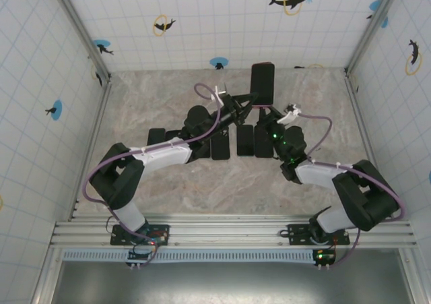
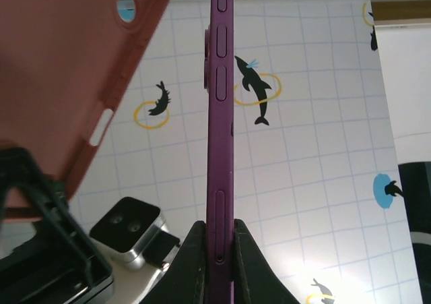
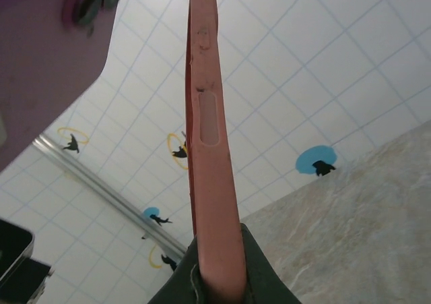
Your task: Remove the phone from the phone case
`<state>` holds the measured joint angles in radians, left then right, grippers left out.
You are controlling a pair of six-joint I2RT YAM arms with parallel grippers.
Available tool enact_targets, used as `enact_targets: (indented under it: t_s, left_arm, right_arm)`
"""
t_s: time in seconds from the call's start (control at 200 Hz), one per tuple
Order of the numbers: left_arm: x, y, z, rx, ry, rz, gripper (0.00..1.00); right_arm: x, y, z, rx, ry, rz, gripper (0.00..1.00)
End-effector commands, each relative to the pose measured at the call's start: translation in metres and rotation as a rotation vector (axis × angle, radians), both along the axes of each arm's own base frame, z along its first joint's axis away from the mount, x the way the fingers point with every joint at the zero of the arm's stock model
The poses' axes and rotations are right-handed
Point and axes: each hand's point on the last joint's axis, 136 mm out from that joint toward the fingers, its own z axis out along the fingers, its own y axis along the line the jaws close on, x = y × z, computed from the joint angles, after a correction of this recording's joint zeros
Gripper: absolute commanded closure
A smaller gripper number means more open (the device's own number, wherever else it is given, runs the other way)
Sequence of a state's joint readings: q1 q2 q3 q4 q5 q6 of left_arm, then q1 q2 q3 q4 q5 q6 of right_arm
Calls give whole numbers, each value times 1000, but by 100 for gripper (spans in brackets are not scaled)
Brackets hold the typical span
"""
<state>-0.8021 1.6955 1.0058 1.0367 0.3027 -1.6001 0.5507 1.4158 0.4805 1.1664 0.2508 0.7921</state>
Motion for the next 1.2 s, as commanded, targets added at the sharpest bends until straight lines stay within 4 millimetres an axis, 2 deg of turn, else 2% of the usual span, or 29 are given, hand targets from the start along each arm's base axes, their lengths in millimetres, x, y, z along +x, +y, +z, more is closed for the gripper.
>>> enact_targets:
  t_s: [0.0,0.19,0.255,0.31,0.32,0.335,0.5,0.566,0.766,0.946,1.196]
  left_arm:
    - [-7,13,10,-17,-53,6,100]
    - [-1,6,-27,84,-12,25,100]
    - [1,-2,-37,114,-8,19,100]
    - [2,-9,-56,160,15,15,100]
    - [4,-13,-49,150,3,16,100]
    - [5,-15,-48,150,1,15,100]
    - [10,-40,-79,189,44,-1,100]
    - [11,-52,-86,192,46,-13,100]
    - [17,-78,-127,234,122,8,100]
    - [16,-97,-152,264,167,32,100]
    - [10,-124,-181,292,236,42,99]
  right_arm:
    - [-1,-22,-7,-39,41,-25,100]
    - [1,-57,-26,-177,161,-42,100]
    - [1,-71,-28,-203,186,-48,100]
    - [0,-84,-29,-217,203,-53,100]
    - [0,-86,-29,-218,205,-55,100]
    - [-1,-90,-29,-222,210,-60,100]
    - [-4,-129,-33,-251,260,-98,100]
    - [-7,-144,-35,-260,277,-119,100]
    - [-12,-178,-46,-264,337,-173,100]
    - [-18,-195,-57,-246,372,-211,100]
    - [-23,-206,-66,-235,397,-230,100]
